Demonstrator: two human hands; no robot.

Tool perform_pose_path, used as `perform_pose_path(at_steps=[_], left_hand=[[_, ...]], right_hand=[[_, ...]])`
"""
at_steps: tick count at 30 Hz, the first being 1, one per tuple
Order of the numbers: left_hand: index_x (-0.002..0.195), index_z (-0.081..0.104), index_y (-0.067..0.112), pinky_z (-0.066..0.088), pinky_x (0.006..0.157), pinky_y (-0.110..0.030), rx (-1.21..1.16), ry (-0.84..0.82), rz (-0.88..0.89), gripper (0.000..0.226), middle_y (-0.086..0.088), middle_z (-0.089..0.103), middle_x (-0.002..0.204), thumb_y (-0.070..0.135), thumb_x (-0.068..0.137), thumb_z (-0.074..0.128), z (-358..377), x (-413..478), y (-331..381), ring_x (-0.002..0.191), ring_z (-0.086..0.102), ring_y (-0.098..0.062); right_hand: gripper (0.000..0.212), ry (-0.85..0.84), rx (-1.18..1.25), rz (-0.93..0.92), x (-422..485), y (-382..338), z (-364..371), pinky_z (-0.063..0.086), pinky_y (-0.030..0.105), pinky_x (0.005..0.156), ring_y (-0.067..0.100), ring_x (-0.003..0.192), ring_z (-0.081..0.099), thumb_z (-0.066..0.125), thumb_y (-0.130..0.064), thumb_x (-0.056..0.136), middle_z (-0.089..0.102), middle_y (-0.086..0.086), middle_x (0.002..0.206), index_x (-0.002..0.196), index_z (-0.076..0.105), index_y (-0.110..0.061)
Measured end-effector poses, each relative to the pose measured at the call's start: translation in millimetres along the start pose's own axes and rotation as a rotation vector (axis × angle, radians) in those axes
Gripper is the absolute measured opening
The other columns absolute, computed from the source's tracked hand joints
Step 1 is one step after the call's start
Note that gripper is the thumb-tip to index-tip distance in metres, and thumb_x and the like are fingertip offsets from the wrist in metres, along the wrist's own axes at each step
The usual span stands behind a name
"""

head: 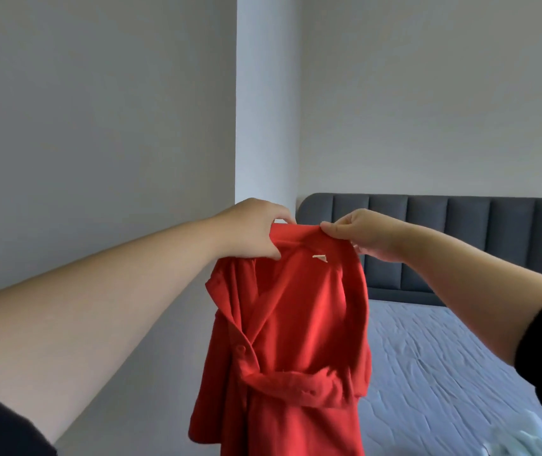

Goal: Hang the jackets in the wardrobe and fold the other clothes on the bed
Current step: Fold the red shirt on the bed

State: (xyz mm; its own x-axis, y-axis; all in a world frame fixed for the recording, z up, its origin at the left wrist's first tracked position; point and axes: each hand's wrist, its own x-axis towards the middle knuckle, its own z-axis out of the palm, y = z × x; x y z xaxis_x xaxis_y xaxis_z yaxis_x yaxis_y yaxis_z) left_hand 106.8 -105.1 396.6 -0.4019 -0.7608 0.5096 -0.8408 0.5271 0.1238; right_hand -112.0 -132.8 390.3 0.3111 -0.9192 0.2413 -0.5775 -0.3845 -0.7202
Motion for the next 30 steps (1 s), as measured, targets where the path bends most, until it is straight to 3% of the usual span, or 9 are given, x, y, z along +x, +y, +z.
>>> perform_pose_path(at_steps=[2, 4, 6, 9, 15, 19, 22, 25, 30], left_hand=[[0.097, 0.064, 0.031, 0.035, 0.056, -0.006, -0.009, 0.089, 0.021, 0.032, 0.019, 0.053, 0.074, 0.013, 0.072, 0.068, 0, -4, -2, 0.071, 0.051, -0.003], [0.089, 0.066, 0.025, 0.034, 0.054, -0.010, -0.054, 0.230, -0.015, 0.025, 0.019, 0.051, 0.068, 0.006, 0.074, 0.060, -2, -4, -3, 0.070, 0.050, -0.007], [0.087, 0.069, 0.021, 0.033, 0.061, -0.018, -0.053, 0.311, -0.065, 0.024, 0.019, 0.049, 0.067, 0.004, 0.074, 0.057, -2, -3, -3, 0.072, 0.048, -0.011], [0.088, 0.069, 0.021, 0.033, 0.064, -0.021, -0.049, 0.331, -0.112, 0.024, 0.020, 0.047, 0.067, 0.005, 0.075, 0.055, 0, -3, -6, 0.075, 0.048, -0.012], [0.086, 0.071, 0.018, 0.039, 0.070, -0.021, -0.070, 0.381, -0.139, 0.023, 0.009, 0.063, 0.077, 0.006, 0.076, 0.054, 2, -8, -15, 0.080, 0.055, -0.014], [0.086, 0.072, 0.018, 0.048, 0.078, -0.026, -0.130, 0.455, -0.177, 0.024, 0.002, 0.070, 0.089, 0.006, 0.077, 0.053, 0, -11, -25, 0.086, 0.061, -0.016], [0.084, 0.072, 0.019, 0.042, 0.071, -0.018, -0.191, 0.527, -0.210, 0.025, 0.006, 0.068, 0.085, 0.004, 0.079, 0.052, 0, -12, -31, 0.084, 0.061, -0.012], [0.082, 0.071, 0.020, 0.037, 0.063, -0.007, -0.263, 0.589, -0.213, 0.025, 0.012, 0.064, 0.078, 0.003, 0.080, 0.053, 1, -13, -34, 0.080, 0.059, -0.008], [0.079, 0.068, 0.026, 0.040, 0.067, 0.001, -0.468, 0.585, -0.190, 0.033, 0.023, 0.062, 0.077, -0.001, 0.081, 0.050, 8, -14, -34, 0.079, 0.059, 0.000]], right_hand=[[0.041, 0.197, -0.257, -0.088, 1, -1, 13, 0.051, 0.034, 0.078, 0.021, 0.073, 0.060, 0.055, -0.037, 0.094, 0.069, 0.016, 0.080, 0.081, 0.070, -0.001], [0.032, 0.340, -0.370, -0.200, 0, -1, 32, 0.047, 0.035, 0.075, 0.021, 0.078, 0.056, 0.055, -0.032, 0.094, 0.061, 0.012, 0.085, 0.082, 0.068, -0.005], [0.023, 0.476, -0.349, -0.252, -7, 4, 57, 0.045, 0.032, 0.079, 0.014, 0.086, 0.052, 0.054, -0.035, 0.093, 0.053, 0.000, 0.099, 0.103, 0.063, -0.016], [0.022, 0.597, -0.197, -0.311, -21, 18, 97, 0.038, 0.025, 0.063, 0.005, 0.072, 0.049, 0.055, -0.045, 0.087, 0.051, -0.010, 0.084, 0.098, 0.050, -0.026], [0.021, 0.424, -0.160, -0.307, -12, 43, 139, 0.036, 0.024, 0.069, 0.008, 0.081, 0.047, 0.064, -0.032, 0.086, 0.048, -0.014, 0.086, 0.090, 0.046, -0.022], [0.015, 0.595, 0.090, -0.345, -3, 41, 141, 0.041, 0.027, 0.073, 0.008, 0.083, 0.051, 0.047, -0.022, 0.095, 0.053, -0.011, 0.084, 0.081, 0.053, -0.020], [0.006, 0.552, -0.033, -0.317, -1, 44, 150, 0.042, 0.025, 0.077, 0.009, 0.089, 0.049, 0.059, -0.018, 0.085, 0.052, -0.014, 0.087, 0.087, 0.054, -0.021], [0.030, 0.443, -0.203, -0.270, 1, 55, 168, 0.043, 0.033, 0.084, 0.019, 0.099, 0.049, 0.065, -0.016, 0.074, 0.053, -0.002, 0.100, 0.102, 0.053, -0.014], [0.039, 0.423, -0.346, -0.158, 7, 65, 182, 0.047, 0.041, 0.072, 0.036, 0.094, 0.056, 0.046, -0.004, 0.080, 0.048, 0.006, 0.122, 0.117, 0.037, -0.015]])
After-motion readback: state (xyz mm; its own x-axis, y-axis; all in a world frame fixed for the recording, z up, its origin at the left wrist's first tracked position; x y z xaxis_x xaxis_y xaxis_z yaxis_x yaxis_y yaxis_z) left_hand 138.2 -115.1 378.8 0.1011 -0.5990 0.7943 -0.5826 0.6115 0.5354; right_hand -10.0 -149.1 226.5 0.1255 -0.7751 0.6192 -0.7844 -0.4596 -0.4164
